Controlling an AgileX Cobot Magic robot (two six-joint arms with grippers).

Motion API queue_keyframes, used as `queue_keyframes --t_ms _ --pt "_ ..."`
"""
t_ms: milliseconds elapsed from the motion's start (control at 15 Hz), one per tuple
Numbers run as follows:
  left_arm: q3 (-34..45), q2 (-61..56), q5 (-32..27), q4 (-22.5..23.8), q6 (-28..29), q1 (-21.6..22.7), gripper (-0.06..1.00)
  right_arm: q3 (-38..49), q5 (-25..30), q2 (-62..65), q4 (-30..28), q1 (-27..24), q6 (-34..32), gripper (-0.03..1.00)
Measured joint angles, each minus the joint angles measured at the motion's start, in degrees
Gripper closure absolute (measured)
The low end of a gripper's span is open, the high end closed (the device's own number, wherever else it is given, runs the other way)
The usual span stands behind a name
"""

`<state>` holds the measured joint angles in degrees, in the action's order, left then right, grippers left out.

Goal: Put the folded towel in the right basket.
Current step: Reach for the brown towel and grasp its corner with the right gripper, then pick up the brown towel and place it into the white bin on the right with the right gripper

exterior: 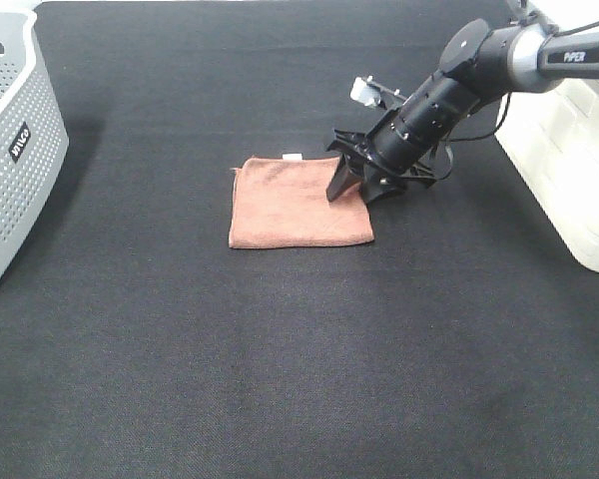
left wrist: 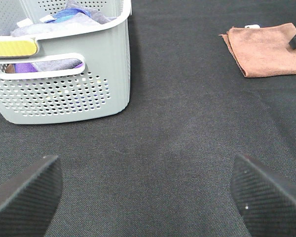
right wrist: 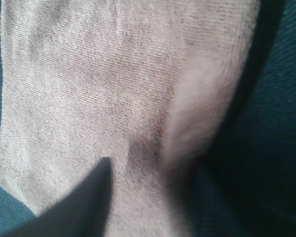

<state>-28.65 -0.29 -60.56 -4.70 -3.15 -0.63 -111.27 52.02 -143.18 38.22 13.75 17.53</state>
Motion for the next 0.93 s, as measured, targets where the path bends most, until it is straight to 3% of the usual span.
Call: queue_keyframes --t_ms 67,133,267,600,933 --pt "0.00 0.00 0.00 0.00 0.00 0.00 0.07 0.00 -0.11 -0.34 0.63 0.23 0.00 0.72" --pt "0.00 0.00 0.00 0.00 0.00 0.00 0.07 0.00 -0.11 -0.52 1.15 0.29 0.00 0.82" --pt "0.00 0.00 0.00 0.00 0.00 0.00 0.07 0.00 -0.06 -0.52 1.43 0.29 0.00 0.95" --pt "0.00 0.00 0.00 0.00 0.00 0.00 0.07 0.00 0.80 5.04 0.63 0.63 0.00 0.95" --pt "0.00 0.00 0.00 0.00 0.00 0.00 0.07 0.00 4.70 14.67 -4.35 0.74 -0.06 0.95"
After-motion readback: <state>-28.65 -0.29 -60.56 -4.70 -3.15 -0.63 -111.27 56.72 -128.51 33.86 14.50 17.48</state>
